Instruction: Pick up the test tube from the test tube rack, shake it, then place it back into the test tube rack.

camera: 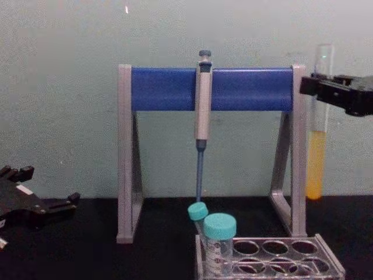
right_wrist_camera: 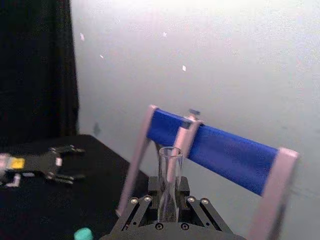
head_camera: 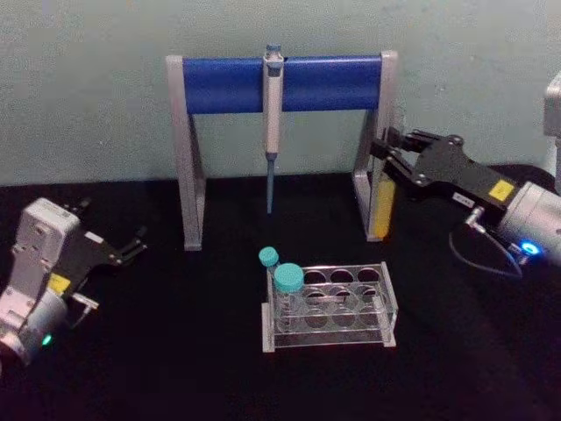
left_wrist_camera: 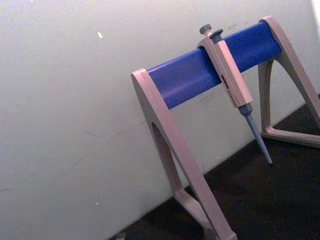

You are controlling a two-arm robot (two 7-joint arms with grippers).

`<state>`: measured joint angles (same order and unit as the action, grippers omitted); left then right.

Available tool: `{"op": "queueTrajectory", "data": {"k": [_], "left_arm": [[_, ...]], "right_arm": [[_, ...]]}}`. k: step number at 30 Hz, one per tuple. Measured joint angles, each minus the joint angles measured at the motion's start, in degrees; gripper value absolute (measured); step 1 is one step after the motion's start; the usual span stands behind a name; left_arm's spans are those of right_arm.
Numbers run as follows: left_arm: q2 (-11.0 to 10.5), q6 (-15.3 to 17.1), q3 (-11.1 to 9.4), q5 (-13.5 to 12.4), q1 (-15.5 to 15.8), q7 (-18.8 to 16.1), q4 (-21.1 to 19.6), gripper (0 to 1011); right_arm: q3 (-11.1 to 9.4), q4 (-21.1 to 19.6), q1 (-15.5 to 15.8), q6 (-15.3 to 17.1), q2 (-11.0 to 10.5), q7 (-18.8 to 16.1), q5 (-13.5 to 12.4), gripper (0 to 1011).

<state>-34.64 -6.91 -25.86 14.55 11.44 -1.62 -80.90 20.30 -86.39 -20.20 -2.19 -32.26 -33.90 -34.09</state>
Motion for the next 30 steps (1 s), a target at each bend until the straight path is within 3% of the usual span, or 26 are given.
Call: {"op": "queueTrajectory", "data": {"k": [9, 15, 20, 25, 30], "left_arm": [[0.00, 0.00, 0.00, 0.00, 0.00, 0.00, 0.00, 1001], [0.00, 0.00, 0.00, 0.00, 0.00, 0.00, 0.00, 1001], [0.00, 0.00, 0.00, 0.00, 0.00, 0.00, 0.00, 1001], [0.00, 0.00, 0.00, 0.00, 0.00, 0.00, 0.00, 1001], [0.00, 0.00, 0.00, 0.00, 0.00, 0.00, 0.00, 1001]], "right_arm": [[1.15, -0.26, -0.35, 0.16, 0.52, -4.47, -4.12, 237], [1.98, -1.71, 0.38, 0.67, -1.18, -8.65, -7.43, 237], [2.92, -3.21, 1.20, 0.92, -4.14, -12.40, -8.90, 237], [3.00, -4.98, 2.63, 1.23, -7.15, -12.44, -8.84, 237], [1.40, -6.68, 4.78, 1.46, -10.11, -8.55, -8.57, 237]]}}
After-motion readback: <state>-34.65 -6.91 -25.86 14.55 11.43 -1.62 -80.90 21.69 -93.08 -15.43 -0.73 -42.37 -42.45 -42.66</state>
